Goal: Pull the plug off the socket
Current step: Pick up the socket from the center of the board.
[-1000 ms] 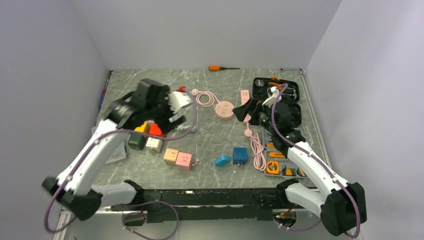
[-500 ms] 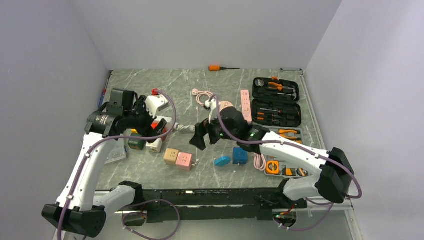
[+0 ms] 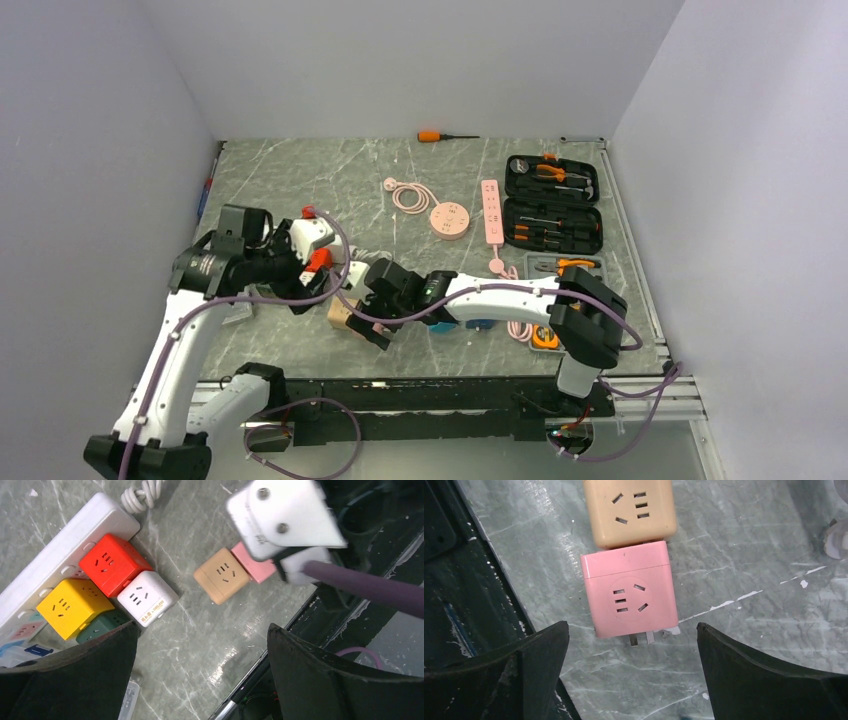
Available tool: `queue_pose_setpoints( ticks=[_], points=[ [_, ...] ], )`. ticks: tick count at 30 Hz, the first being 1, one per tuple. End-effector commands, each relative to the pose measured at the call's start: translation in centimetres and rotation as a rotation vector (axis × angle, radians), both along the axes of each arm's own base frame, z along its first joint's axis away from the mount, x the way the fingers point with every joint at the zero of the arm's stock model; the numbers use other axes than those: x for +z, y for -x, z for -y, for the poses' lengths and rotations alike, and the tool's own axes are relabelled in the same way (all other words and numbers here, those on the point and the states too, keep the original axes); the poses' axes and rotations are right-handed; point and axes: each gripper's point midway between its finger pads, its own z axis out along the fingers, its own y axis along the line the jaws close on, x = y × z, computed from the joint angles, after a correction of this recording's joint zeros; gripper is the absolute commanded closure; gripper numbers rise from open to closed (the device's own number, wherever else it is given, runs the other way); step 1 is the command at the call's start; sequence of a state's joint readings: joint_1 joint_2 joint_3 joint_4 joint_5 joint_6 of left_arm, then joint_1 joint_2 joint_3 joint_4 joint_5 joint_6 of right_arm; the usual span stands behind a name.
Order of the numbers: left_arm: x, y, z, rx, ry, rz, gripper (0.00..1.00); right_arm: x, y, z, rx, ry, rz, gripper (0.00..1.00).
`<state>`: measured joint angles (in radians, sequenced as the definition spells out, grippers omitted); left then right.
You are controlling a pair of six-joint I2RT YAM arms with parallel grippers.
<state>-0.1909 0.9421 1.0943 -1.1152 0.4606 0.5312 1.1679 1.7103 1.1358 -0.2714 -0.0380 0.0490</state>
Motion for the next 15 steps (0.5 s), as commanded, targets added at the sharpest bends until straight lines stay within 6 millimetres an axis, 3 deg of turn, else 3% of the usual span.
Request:
queue_pose_setpoints(
  ticks=[1, 9, 15],
  points=[
    [1.6, 1.9, 0.9, -0.097, 0.056, 0.059, 0.01, 2.1, -1.4, -1.8, 0.052, -0.036, 0.110, 0.00],
    [2.9, 3.9, 1.9, -0.178, 0.129, 0.126, 0.01, 0.4, -1.2, -2.7, 0.101, -0.033, 0.109, 0.00],
    [5.0, 2.9, 1.3, -0.129, 0.138, 0.216, 0.01, -1.4, -1.3, -3.6, 0.122, -0.018, 0.103, 0.00]
  ],
)
